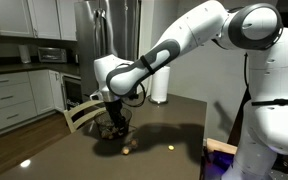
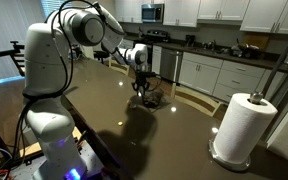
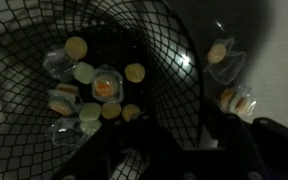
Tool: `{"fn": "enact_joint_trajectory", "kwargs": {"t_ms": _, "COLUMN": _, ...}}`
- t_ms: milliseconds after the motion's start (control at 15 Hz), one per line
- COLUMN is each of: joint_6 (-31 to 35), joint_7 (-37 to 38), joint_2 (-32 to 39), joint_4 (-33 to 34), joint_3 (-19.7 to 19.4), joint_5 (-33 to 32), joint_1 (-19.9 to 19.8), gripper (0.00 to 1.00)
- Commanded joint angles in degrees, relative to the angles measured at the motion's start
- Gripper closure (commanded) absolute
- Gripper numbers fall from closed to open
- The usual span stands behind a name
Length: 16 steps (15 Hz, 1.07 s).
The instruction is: Move the black basket to the left
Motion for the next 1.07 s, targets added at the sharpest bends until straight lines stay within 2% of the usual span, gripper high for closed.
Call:
{"fn": "enact_joint_trajectory", "kwargs": {"t_ms": 0, "joint_6": -0.8, "joint_7": -1.6, "joint_2": -0.9, "joint_4": 0.3, "joint_3": 0.4, "joint_5": 1.5, "joint_1": -0.8, "gripper": 0.19}}
{"fn": "enact_joint_trajectory", "kwargs": {"t_ms": 133, "joint_6": -0.9, "joint_7": -1.0, "joint_2": -1.2, "joint_4": 0.1, "joint_3": 0.3, "joint_5": 1.4, "joint_1": -0.7, "gripper": 0.06}}
{"fn": "enact_joint_trajectory", "kwargs": {"t_ms": 267, "joint_6": -0.9, "joint_7": -0.9, "joint_2": -2.0, "joint_4": -0.3, "joint_3": 0.3, "joint_5": 1.4, "joint_1": -0.8, "gripper": 0.00}}
{"fn": "enact_joint_trajectory", "kwargs": {"t_ms": 600, "joint_6": 0.6, "joint_7": 0.0, "joint_2": -5.9, "joint_4": -3.1, "joint_3": 0.1, "joint_5": 1.1, "joint_1": -0.6, "gripper": 0.00}}
{"fn": "enact_joint_trajectory", "kwargs": {"t_ms": 1000, "joint_6": 4.8, "joint_7": 3.2, "joint_2": -13.3, "joint_4": -11.2, "joint_3": 0.3, "joint_5": 0.7, "joint_1": 0.5, "gripper": 0.00}}
